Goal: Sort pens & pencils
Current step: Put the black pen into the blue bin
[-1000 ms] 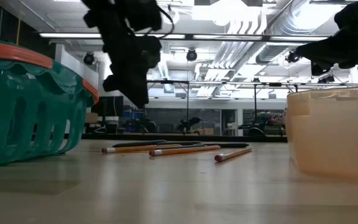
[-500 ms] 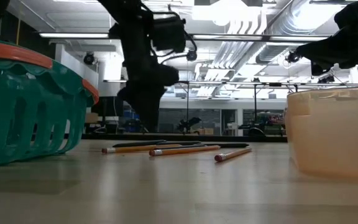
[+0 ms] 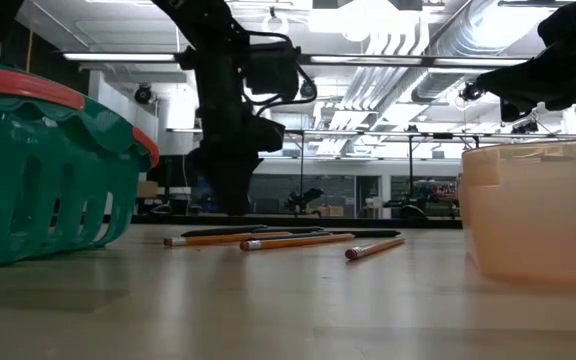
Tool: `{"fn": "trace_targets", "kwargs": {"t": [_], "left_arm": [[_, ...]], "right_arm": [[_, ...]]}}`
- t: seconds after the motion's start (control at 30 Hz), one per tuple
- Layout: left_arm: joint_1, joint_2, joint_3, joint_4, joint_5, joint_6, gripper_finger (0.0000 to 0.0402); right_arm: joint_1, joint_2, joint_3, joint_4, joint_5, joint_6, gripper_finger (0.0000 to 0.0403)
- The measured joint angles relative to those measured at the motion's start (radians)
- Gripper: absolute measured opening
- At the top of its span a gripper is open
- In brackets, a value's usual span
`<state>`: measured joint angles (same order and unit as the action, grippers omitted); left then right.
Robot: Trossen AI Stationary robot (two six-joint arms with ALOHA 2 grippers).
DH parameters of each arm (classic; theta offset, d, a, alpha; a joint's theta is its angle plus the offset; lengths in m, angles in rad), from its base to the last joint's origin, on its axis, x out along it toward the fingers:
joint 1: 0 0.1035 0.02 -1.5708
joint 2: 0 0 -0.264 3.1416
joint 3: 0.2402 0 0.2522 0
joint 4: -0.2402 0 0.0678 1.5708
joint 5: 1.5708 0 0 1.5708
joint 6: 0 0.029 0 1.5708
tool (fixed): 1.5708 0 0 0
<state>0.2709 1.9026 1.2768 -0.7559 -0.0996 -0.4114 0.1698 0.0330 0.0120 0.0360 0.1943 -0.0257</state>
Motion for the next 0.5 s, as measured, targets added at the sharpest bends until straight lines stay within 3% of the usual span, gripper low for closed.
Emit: {"fn": "trace_targets", "kwargs": {"t": [0.5], "left_arm": [[0.03,0.066,-0.013,0.029,0.047,0.022,0.0118]], "right_arm": [[0.0,0.0,0.0,0.0,0.003,0.0,0.0]]}}
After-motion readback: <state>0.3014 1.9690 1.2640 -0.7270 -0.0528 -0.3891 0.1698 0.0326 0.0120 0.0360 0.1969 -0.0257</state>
